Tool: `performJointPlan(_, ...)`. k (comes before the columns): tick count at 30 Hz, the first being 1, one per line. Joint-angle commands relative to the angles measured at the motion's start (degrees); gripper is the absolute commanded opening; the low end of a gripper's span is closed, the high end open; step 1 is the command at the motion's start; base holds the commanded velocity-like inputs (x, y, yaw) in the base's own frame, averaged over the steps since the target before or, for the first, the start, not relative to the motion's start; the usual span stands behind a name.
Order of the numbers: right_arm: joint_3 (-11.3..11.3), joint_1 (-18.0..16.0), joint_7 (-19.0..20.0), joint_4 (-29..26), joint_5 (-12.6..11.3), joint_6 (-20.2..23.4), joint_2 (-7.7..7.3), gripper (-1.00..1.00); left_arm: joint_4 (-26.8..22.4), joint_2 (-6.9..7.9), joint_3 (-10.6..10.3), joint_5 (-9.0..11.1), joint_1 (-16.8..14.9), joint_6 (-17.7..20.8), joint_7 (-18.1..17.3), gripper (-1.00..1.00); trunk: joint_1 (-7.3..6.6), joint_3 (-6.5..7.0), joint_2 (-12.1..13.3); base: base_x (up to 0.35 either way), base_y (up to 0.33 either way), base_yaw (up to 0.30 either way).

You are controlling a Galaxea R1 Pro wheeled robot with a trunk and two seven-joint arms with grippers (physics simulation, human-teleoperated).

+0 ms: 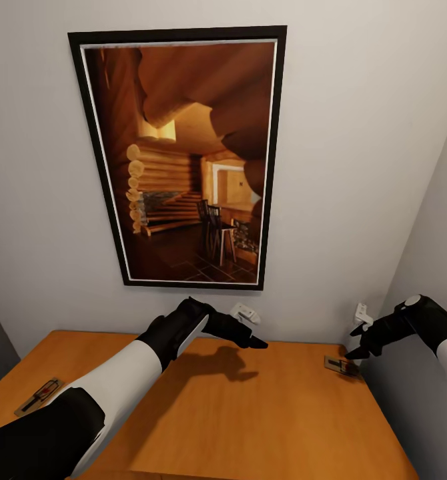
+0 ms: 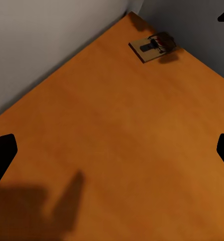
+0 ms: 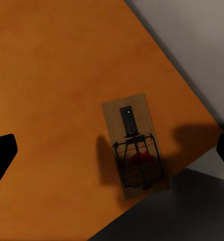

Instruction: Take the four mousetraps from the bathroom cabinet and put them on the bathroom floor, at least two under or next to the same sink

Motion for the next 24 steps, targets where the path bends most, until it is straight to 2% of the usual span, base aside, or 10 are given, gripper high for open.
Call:
performJointPlan(1, 0.1, 0.0, 0.2, -0.1, 0.0, 0.6, -0.04, 1.0, 0.0, 0.0, -0.1, 0.5, -0.1, 0.5, 0.1, 1.0, 0.03, -0.12, -0.1, 0.0, 0.0, 0.0)
performJointPlan(16, 0.1, 0.0, -0.4, -0.1, 0.2, 0.6, -0.06, 1.0, 0.0, 0.0, -0.1, 0.5, -0.1, 0.5, 0.1, 1.0, 0.03, -0.12, -0.1, 0.0, 0.0, 0.0)
performJointPlan(24, 0.1, 0.0, -0.5, -0.1, 0.2, 0.6, -0.06, 1.0, 0.0, 0.0, -0.1, 0.5, -0.1, 0.5, 0.1, 1.0, 1.79, -1.56, -3.3, 0.0, 0.0, 0.0)
